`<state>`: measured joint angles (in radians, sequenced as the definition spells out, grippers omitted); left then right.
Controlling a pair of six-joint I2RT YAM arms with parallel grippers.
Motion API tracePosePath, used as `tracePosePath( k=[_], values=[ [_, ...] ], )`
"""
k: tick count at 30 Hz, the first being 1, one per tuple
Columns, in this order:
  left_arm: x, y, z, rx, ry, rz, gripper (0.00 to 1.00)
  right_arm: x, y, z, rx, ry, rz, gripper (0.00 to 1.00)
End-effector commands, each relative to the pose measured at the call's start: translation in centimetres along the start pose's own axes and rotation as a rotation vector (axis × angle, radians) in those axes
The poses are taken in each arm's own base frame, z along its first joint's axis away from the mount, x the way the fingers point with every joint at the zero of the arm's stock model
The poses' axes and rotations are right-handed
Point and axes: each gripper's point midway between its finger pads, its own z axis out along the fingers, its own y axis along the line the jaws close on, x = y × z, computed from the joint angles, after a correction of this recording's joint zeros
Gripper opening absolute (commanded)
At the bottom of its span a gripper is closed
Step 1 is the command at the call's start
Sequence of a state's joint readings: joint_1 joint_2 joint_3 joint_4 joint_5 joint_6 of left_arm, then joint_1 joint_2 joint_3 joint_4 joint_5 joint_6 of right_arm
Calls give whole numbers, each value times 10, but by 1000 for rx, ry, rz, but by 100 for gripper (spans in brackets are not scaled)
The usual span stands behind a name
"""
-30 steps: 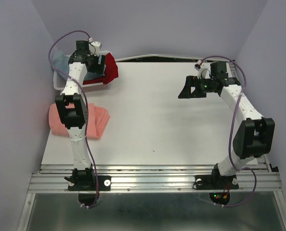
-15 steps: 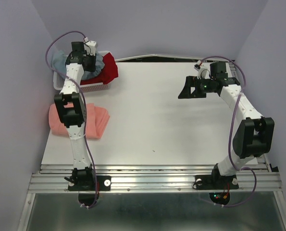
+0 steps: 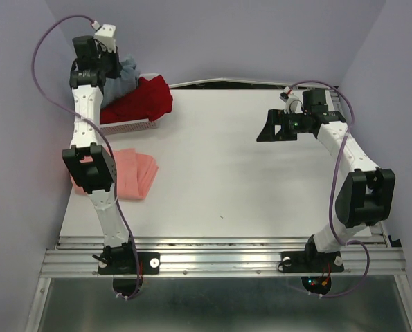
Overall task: Fold and stack the skirts
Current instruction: Grab the skirt from the pile, then move the skirt to the center of the board
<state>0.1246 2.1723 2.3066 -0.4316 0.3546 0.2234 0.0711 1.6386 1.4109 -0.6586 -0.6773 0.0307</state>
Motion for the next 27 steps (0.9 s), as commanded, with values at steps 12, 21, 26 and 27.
tracePosePath(
  k=[12, 21, 26, 27],
  values=[
    [-284, -150, -289, 343, -900, 134, 0, -25, 10, -12, -18, -77, -55, 100],
    [-291, -254, -370, 575, -1041, 231, 0, -26, 13, -14, -24, -90, -66, 100],
    [-280, -302, -385, 765, -1011, 187, 0, -28, 15, -17, -22, -98, -73, 100],
    [-273, -309, -374, 791, -971, 165, 0, -27, 15, -18, -18, -100, -72, 100]
  ],
)
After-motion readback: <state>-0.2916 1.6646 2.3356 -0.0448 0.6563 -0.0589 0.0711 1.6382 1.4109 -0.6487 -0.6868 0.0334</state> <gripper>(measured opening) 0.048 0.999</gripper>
